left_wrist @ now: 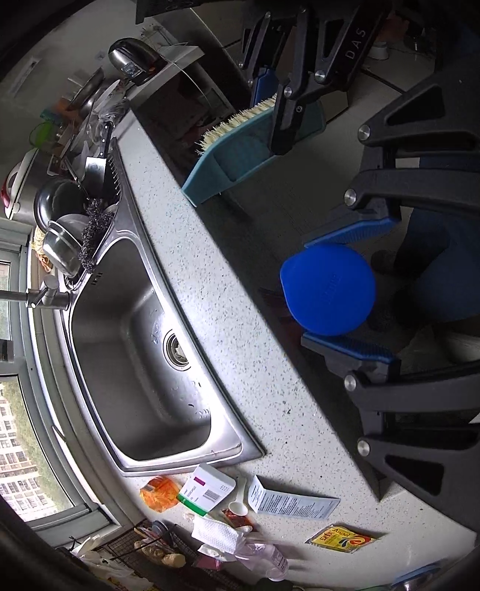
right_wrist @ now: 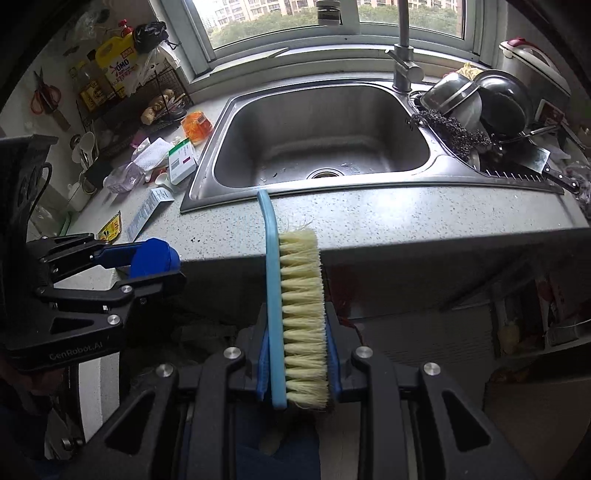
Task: Collect trash
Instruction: 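Carry the blue cap and brush down toward the red bucket with both tools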
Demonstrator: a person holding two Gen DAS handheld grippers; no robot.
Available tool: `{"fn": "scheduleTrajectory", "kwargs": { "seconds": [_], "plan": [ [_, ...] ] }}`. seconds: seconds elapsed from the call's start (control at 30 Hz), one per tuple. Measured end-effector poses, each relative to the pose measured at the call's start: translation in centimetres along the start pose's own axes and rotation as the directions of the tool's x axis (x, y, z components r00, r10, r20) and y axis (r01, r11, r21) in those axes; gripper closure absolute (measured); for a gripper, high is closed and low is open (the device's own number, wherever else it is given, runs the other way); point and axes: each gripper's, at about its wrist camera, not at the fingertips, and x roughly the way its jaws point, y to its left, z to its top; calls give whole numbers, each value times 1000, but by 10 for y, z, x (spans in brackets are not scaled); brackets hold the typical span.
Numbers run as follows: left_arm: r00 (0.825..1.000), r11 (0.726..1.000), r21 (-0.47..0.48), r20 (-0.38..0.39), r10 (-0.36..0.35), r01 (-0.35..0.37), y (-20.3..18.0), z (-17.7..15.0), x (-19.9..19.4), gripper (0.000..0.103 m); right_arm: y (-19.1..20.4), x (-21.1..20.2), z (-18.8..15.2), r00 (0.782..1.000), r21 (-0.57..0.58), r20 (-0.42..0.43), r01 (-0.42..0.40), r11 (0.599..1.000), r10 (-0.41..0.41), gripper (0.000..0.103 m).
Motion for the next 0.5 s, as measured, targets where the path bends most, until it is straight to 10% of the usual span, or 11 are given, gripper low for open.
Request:
{"fn": "scheduleTrajectory", "kwargs": {
  "seconds": [0.5],
  "plan": [
    [987,999,11,-157,-33,35,-27,-44,131,59,-39,91,-56,992,140,-127,-2,990,20,80]
  ]
}}
